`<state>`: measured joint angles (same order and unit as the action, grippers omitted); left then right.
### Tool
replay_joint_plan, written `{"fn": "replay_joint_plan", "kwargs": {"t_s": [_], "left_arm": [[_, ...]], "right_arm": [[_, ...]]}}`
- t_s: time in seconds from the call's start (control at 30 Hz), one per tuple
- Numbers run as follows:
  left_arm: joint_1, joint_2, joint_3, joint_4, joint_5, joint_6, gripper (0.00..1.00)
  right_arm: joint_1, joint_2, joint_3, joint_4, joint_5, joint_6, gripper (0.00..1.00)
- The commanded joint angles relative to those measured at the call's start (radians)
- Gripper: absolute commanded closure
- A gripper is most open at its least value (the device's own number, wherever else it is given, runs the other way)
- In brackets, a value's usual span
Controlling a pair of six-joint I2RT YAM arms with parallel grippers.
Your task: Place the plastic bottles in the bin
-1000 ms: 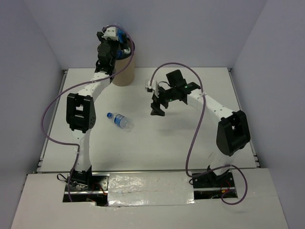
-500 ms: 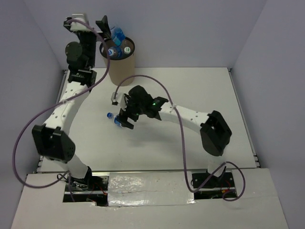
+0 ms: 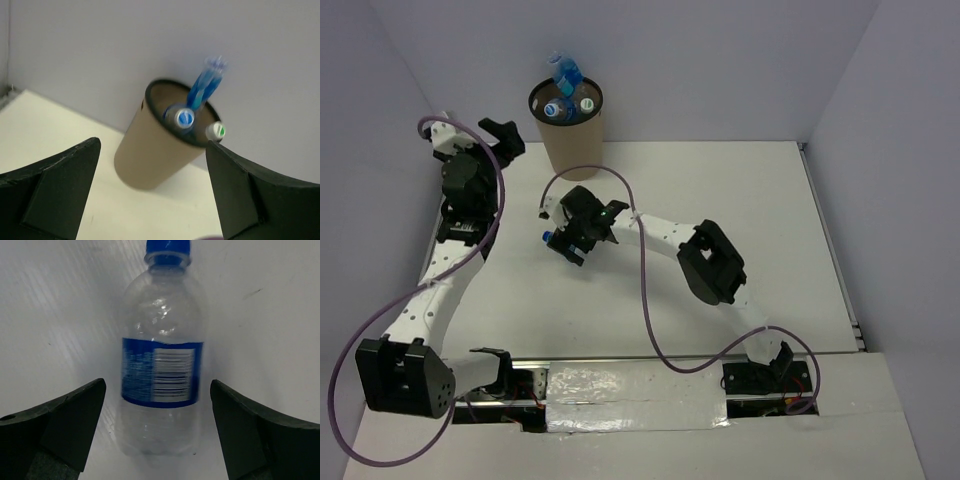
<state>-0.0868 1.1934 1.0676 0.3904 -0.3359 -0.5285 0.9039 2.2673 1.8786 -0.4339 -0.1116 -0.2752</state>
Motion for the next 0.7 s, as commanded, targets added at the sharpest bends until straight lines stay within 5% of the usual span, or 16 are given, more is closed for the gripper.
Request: {"fn": "replay_joint_plan", "kwargs": {"t_s": [0.0, 0.17, 0.3, 0.5, 0.67], "left_arm": [[0.030, -0.104, -0.090, -0.038, 0.055, -0.131, 0.01], [0.061, -0.172, -0.221, -0.032, 0.158, -0.243, 0.00], [0.079, -0.195, -0.314, -0.042, 0.224, -0.336, 0.03], [0.084, -0.117, -0.434, 0.128, 0.400, -0.491, 0.17], [0.084, 0.091, -0.480, 0.470, 0.664, -0.641, 0.13]], "right_arm": [[0.012, 0.035, 0.077, -0.140, -0.029, -0.035, 0.08], [0.003, 0.064, 0.080, -0.242, -0.074, -0.065, 0.30], [-0.039, -0.027, 0.037, -0.258, -0.181, -0.062, 0.79], [-0.196, -0.214, -0.035, -0.229, -0.403, -0.058, 0.93], [-0.307, -0.310, -0.081, -0.198, -0.569, -0.059, 0.94]]}}
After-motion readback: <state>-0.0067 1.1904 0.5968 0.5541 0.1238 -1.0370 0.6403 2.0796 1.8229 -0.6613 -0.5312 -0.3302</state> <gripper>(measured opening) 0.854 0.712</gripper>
